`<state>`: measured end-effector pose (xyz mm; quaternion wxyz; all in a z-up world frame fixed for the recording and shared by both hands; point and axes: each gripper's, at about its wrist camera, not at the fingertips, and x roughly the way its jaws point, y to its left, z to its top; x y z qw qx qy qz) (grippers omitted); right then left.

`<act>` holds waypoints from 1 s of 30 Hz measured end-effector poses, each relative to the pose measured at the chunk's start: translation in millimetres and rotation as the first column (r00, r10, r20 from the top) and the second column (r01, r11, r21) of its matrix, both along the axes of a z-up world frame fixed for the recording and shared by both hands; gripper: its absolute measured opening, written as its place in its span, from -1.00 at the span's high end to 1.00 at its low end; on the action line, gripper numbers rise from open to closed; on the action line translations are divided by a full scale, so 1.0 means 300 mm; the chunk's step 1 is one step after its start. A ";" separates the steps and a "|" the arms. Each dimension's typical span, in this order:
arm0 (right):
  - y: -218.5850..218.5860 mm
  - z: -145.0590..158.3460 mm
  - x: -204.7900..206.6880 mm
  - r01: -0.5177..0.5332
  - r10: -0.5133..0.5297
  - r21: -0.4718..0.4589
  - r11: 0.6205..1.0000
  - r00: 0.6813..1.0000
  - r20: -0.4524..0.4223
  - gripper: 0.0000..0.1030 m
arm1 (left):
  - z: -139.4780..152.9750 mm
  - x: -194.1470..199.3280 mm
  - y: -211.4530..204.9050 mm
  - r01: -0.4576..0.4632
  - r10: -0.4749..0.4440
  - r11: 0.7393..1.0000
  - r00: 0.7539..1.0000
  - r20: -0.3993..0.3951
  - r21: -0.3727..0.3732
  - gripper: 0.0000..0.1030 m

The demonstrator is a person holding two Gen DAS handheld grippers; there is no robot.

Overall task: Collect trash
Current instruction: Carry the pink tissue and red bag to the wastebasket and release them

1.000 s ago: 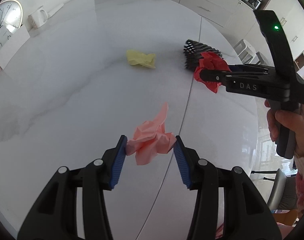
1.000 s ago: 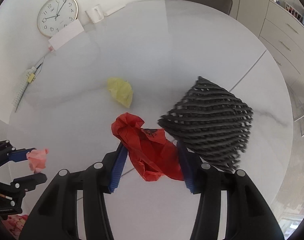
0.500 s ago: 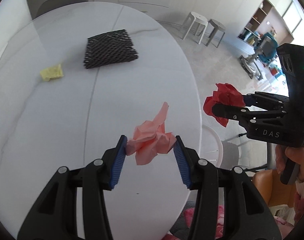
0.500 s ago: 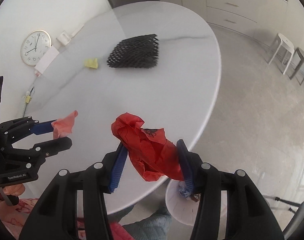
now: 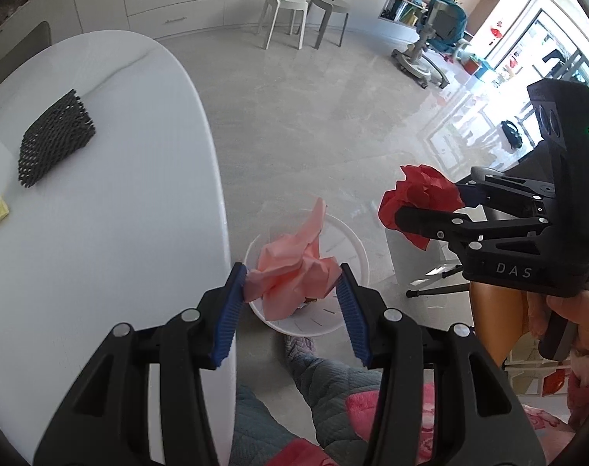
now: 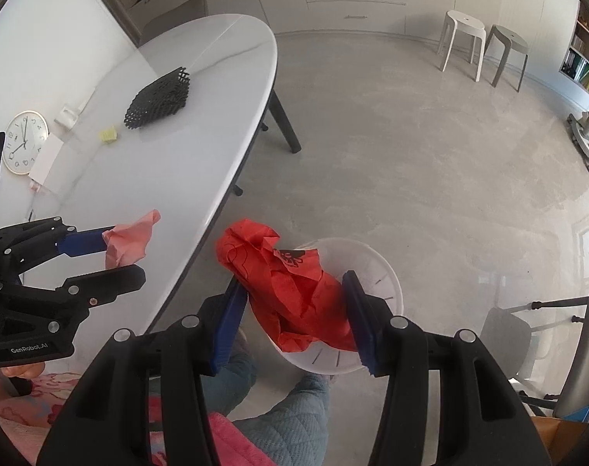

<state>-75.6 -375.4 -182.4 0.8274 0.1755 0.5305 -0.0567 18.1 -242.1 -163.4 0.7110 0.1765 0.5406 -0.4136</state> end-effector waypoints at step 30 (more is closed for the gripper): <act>-0.111 -0.008 -0.100 0.029 -0.029 -0.006 1.000 1.000 0.010 -0.02 | -0.022 -0.092 -0.138 0.036 -0.037 0.998 0.999 0.034 0.044 -0.43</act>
